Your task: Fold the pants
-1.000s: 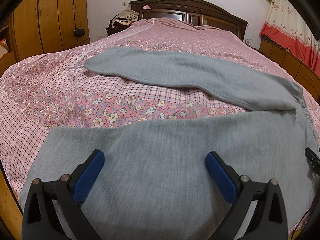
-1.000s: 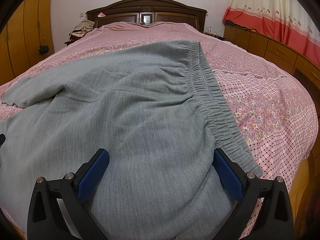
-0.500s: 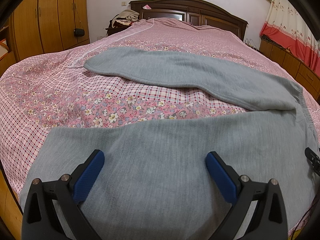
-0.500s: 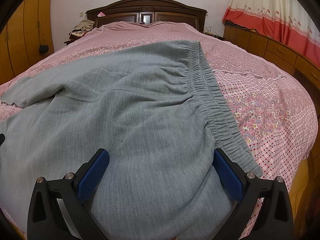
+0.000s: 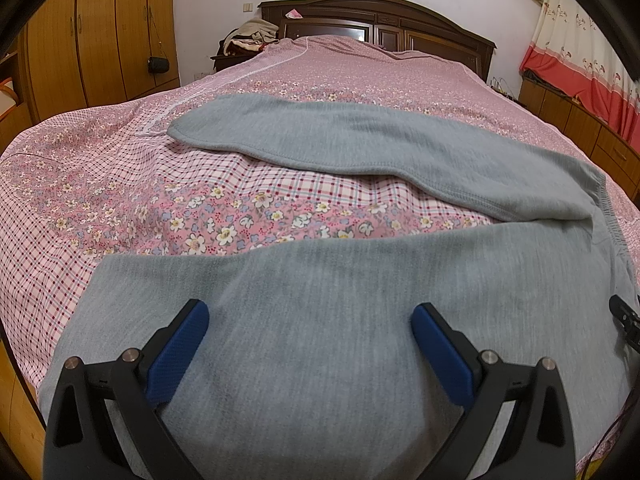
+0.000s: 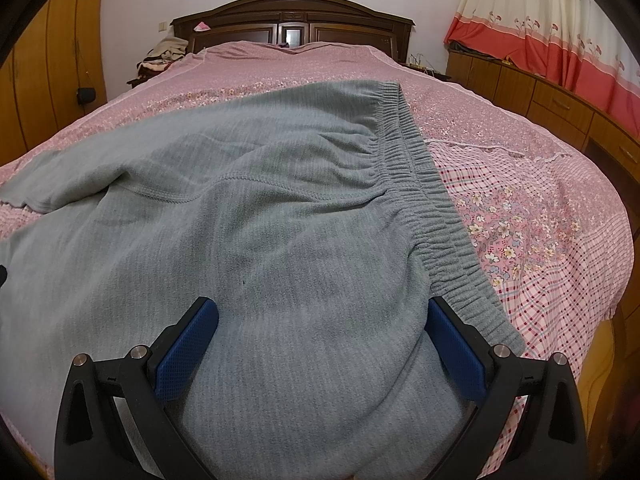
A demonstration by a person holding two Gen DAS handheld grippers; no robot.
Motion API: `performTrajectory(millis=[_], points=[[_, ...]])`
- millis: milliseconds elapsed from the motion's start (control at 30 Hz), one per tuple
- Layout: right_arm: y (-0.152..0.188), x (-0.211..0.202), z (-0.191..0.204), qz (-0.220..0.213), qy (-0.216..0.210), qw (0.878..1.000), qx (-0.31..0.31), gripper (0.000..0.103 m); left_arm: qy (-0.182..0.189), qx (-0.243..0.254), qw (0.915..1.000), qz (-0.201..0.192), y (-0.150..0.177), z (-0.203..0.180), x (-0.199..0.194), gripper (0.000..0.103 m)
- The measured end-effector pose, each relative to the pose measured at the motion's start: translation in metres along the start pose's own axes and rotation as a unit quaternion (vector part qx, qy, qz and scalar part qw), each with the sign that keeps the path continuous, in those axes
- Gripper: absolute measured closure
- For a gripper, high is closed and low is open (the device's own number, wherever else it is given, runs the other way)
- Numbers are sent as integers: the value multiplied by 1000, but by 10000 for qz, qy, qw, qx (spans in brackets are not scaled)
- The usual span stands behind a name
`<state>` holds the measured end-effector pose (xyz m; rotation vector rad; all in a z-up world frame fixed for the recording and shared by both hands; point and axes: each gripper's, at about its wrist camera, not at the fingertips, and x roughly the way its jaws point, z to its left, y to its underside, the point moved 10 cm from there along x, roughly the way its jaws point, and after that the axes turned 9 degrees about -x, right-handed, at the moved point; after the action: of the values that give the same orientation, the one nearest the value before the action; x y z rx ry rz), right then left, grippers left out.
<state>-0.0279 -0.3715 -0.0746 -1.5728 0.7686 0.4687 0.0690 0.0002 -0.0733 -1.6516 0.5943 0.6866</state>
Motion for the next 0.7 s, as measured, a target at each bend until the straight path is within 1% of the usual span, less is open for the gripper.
performTrajectory(millis=[700], points=[[-1,3,0,59,28,10000,-36,0,-57,42,10000,30,0,-1,-1,0]])
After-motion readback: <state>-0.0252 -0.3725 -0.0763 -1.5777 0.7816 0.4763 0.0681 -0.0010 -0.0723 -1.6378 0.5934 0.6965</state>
